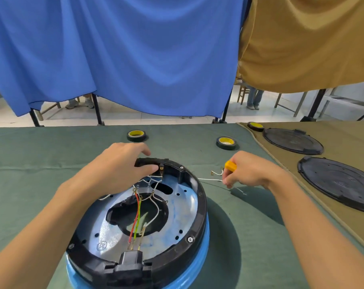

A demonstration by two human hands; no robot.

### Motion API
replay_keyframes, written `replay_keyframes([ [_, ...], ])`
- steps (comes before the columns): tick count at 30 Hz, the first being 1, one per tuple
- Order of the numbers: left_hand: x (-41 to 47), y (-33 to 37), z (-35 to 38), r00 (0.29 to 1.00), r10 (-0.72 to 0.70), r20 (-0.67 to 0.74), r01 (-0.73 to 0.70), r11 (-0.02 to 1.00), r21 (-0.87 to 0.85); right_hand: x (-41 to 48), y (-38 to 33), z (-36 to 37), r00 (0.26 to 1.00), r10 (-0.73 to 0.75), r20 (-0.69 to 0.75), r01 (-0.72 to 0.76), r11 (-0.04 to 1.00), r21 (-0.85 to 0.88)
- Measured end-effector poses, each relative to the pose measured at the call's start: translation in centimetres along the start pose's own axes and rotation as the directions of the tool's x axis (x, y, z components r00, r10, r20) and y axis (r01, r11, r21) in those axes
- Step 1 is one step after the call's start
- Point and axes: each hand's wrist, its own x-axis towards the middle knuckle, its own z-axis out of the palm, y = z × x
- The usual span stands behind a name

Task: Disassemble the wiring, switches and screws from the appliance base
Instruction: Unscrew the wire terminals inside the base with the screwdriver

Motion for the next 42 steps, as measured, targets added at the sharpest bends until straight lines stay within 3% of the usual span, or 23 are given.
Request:
replay_keyframes([
  [5,0.2,-1.3,0.3,0.993,0.06,0.105,-0.056,0.998,-0.043,0.9,0.0,1.1,0.998,0.049,-0.046,-0.052,0.995,-0.081],
  [15,0.8,-2.9,0.7,0.994,0.112,0.014,-0.11,0.988,-0.107,1.3,0.1,1.3,0.997,0.076,0.005,-0.075,0.986,-0.15],
  [17,0.9,-3.1,0.6,0.993,0.115,0.032,-0.111,0.988,-0.105,1.2,-0.2,0.8,0.995,0.079,-0.068,-0.086,0.99,-0.112],
  [20,1.0,-3.3,0.3,0.991,0.116,0.069,-0.108,0.988,-0.108,0.6,-1.4,0.2,0.935,0.014,-0.354,0.016,0.997,0.081],
  [22,1.0,-3.4,0.1,0.99,0.11,0.086,-0.1,0.988,-0.118,-0.1,-2.9,-0.2,0.849,-0.011,-0.529,0.245,0.894,0.374],
  [24,1.1,-3.5,0.0,0.99,0.101,0.094,-0.088,0.987,-0.135,-1.2,-4.9,-0.8,0.8,-0.007,-0.6,0.475,0.618,0.626],
  [25,1.1,-3.6,0.0,0.99,0.101,0.094,-0.087,0.986,-0.14,-1.7,-5.7,-1.0,0.789,-0.006,-0.615,0.534,0.501,0.681],
  [26,1.1,-3.6,0.0,0.991,0.103,0.091,-0.089,0.986,-0.14,-2.1,-6.2,-1.1,0.783,-0.004,-0.622,0.553,0.461,0.694],
  [29,1.3,-3.5,0.3,0.989,0.124,0.08,-0.113,0.985,-0.132,-2.9,-7.3,-0.6,0.816,-0.039,-0.576,0.49,0.575,0.655],
  [33,1.4,-3.7,0.9,0.984,0.149,0.095,-0.133,0.979,-0.154,-3.2,-8.5,1.2,0.847,-0.196,-0.494,0.52,0.495,0.696],
  [36,1.5,-4.1,1.1,0.982,0.167,0.083,-0.147,0.968,-0.202,-2.4,-8.4,2.8,0.819,-0.268,-0.507,0.56,0.567,0.604],
  [42,1.7,-4.4,1.5,0.962,0.243,0.122,-0.202,0.939,-0.279,-0.6,-8.0,4.9,0.805,-0.157,-0.572,0.532,0.618,0.579],
])
